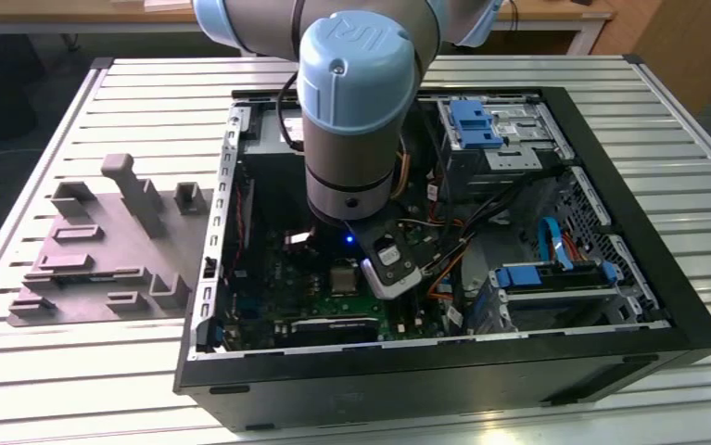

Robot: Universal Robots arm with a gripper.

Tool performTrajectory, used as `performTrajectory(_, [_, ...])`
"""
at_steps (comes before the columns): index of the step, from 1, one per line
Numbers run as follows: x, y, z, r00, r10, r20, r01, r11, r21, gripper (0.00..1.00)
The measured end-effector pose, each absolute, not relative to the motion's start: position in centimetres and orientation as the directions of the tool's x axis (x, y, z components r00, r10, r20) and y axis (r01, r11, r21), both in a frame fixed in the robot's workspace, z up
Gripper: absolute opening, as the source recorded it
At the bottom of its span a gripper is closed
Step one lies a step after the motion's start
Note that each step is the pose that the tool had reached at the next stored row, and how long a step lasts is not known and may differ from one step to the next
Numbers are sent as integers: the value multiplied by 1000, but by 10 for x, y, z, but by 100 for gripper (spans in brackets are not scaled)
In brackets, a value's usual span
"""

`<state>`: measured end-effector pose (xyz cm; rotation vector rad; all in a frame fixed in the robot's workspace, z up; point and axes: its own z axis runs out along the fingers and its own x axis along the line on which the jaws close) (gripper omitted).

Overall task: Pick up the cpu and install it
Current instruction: 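Place the cpu into insertion slot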

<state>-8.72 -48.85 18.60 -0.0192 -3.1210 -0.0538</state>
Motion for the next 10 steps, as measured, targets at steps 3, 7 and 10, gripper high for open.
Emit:
performTrajectory(3, [-87,-488,186,-1000,12,20,13,999,35,48])
performTrajectory(7, [-87,-488,186,-1000,12,20,13,999,34,54])
performTrajectory(10, [-87,-488,186,-1000,12,20,13,999,35,54])
